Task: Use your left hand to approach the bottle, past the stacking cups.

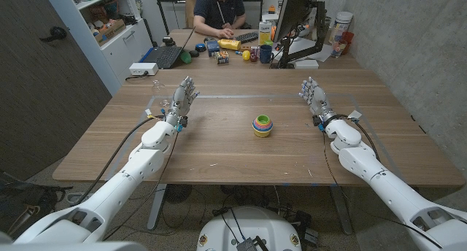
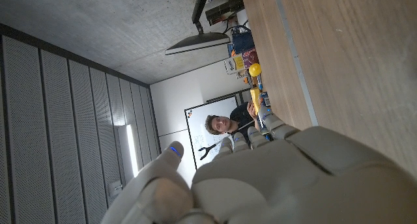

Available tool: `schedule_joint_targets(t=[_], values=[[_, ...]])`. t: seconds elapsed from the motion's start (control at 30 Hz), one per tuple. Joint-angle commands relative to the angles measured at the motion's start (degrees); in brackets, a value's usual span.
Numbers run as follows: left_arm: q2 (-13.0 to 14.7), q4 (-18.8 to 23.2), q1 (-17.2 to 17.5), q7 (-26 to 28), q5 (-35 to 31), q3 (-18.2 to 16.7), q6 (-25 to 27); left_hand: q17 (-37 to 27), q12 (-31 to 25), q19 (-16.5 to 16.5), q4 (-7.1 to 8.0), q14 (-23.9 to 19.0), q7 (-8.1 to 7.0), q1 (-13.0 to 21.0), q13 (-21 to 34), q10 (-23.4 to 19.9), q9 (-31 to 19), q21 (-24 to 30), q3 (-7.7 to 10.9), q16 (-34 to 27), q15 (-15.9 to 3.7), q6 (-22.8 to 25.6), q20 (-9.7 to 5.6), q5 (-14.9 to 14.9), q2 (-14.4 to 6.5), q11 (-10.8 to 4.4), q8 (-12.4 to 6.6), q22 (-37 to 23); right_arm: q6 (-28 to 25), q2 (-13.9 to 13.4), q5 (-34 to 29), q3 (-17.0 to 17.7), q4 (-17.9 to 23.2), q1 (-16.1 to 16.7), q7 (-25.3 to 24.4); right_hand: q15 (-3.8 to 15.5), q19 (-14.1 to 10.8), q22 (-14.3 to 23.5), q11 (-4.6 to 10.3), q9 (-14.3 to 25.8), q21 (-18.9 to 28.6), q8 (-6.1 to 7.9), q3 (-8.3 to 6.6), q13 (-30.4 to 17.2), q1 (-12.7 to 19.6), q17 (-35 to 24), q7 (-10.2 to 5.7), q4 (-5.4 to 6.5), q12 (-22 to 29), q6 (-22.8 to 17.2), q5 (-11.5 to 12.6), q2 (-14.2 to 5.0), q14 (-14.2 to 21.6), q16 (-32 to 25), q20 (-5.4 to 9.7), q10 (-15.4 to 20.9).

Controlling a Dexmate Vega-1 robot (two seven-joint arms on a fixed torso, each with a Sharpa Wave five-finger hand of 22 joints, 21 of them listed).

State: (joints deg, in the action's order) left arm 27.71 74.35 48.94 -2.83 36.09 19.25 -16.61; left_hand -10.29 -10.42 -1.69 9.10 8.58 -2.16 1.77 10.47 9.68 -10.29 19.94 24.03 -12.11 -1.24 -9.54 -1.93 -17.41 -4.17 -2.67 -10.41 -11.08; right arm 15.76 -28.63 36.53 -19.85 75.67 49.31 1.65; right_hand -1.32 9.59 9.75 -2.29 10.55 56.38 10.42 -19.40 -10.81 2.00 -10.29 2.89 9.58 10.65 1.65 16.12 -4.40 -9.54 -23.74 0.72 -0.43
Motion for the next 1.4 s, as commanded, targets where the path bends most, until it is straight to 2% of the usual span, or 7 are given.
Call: schedule_joint_targets(t=[0.03, 0.17, 0.3, 0.63, 1.07, 1.23, 1.4], values=[[-4.13, -0.58, 1.2, -2.44, -4.22, -5.0, -0.43, -0.27, -0.53, -0.22, -0.04, 0.01, 0.05, 0.11, 0.14, 0.08, -0.09, 0.32, 0.47, -0.49, 0.02, -1.85, 0.35, -0.25, -3.16, 0.06, -0.48, -0.08, -1.6, 2.46, -2.61, 3.36, 0.7, 1.62, 1.51, 0.03, 5.02, 0.23, -0.36, 0.22, 1.15, 0.38, -0.32, -0.2, -0.03, -0.28, 0.35, 0.06, 0.39, 0.09, 0.34, -3.35, -1.79, -0.26, 0.01, -0.15], [-5.75, -0.64, 1.61, -2.14, -5.98, -6.54, -1.97, -0.24, -0.86, 0.61, 0.0, -0.94, 0.01, 0.23, 0.15, -1.04, -0.1, 0.5, 0.63, -0.81, 0.0, -0.82, 0.4, -0.34, -3.63, 0.13, -0.81, -0.08, -1.83, 3.32, -3.49, 4.33, 0.44, 1.75, 2.33, 0.05, 4.87, 0.23, -0.35, 0.22, 1.06, 0.42, -0.3, -0.2, -0.02, -0.28, 0.34, 0.07, 0.44, -0.01, 0.35, -3.36, -1.64, -0.25, 0.02, -0.02], [-7.47, -0.85, 2.11, -0.68, -8.02, -7.86, -4.27, -0.19, -1.32, 2.02, 0.06, -2.95, -1.51, 0.45, 0.19, -3.17, -0.16, 0.79, 0.97, -1.38, 0.24, 1.88, 0.69, -0.45, -4.27, 0.43, -1.57, -0.08, -2.29, 4.12, -4.04, 5.19, 0.33, 1.86, 2.89, 0.08, 4.86, 0.23, -0.35, 0.22, 0.95, 0.42, -0.28, -0.19, -0.02, -0.27, 0.35, 0.06, 0.43, 0.0, 0.36, -3.38, -1.62, -0.19, -0.01, -0.02], [-10.54, -1.97, 2.76, 8.64, -18.55, -9.47, -12.11, -0.1, -2.12, 4.26, 0.16, -7.74, -2.7, 1.33, 0.39, -8.1, -0.53, 1.2, 2.67, -2.35, 0.49, 7.24, 3.06, -0.84, -5.89, 0.68, -2.72, -0.09, -3.15, 5.51, -5.09, 6.85, 0.26, 2.14, 3.84, 0.27, 4.73, 0.25, -0.36, 0.22, 0.53, 0.42, -0.17, -0.2, -0.07, -0.3, 0.33, 0.1, 0.42, 0.02, 0.38, -3.43, -1.54, 0.01, -0.03, -0.03], [-12.16, -1.87, 3.25, 39.05, -48.6, -9.95, -16.85, -0.03, -2.43, 2.65, -0.48, -8.57, -3.81, 3.03, 0.65, -11.04, -0.73, 0.12, 5.21, -1.85, -0.39, 10.63, 4.76, -1.2, -6.32, -0.19, -3.35, 0.05, -3.28, 6.5, -6.31, 8.05, 0.04, 2.38, 4.68, 0.31, 4.61, 0.26, -0.34, 0.22, 0.3, 0.41, -0.1, -0.19, -0.09, -0.3, 0.31, 0.11, 0.4, 0.05, 0.4, -3.43, -1.46, 0.12, 0.01, -0.06], [-11.8, -1.1, 3.12, 50.05, -57.88, -9.32, -14.52, -0.02, -2.49, 2.17, -0.91, -8.78, -4.5, 3.91, 0.81, -12.1, -0.8, -0.31, 6.38, -1.56, -0.07, 12.57, 5.18, -1.29, -6.21, -0.89, -3.77, 0.12, -3.03, 6.79, -6.94, 8.12, -0.39, 2.17, 5.05, 0.31, 4.61, 0.26, -0.34, 0.22, 0.21, 0.4, -0.07, -0.19, -0.1, -0.31, 0.34, 0.12, 0.41, 0.06, 0.4, -3.42, -1.48, 0.17, 0.0, -0.03], [-10.3, 0.68, 3.2, 57.72, -64.48, -8.02, -10.45, -0.16, -2.47, 1.26, -1.09, -9.07, -6.19, 4.66, 1.17, -12.81, -0.94, -0.95, 7.61, -1.28, 0.17, 14.01, 7.71, -1.2, -6.04, -1.21, -3.91, 0.13, -3.42, 7.19, -7.01, 8.28, -0.56, 2.01, 5.22, 0.29, 4.58, 0.26, -0.34, 0.22, 0.1, 0.39, -0.02, -0.19, -0.12, -0.31, 0.36, 0.12, 0.41, 0.1, 0.41, -3.38, -1.47, 0.23, 0.01, -0.02]])
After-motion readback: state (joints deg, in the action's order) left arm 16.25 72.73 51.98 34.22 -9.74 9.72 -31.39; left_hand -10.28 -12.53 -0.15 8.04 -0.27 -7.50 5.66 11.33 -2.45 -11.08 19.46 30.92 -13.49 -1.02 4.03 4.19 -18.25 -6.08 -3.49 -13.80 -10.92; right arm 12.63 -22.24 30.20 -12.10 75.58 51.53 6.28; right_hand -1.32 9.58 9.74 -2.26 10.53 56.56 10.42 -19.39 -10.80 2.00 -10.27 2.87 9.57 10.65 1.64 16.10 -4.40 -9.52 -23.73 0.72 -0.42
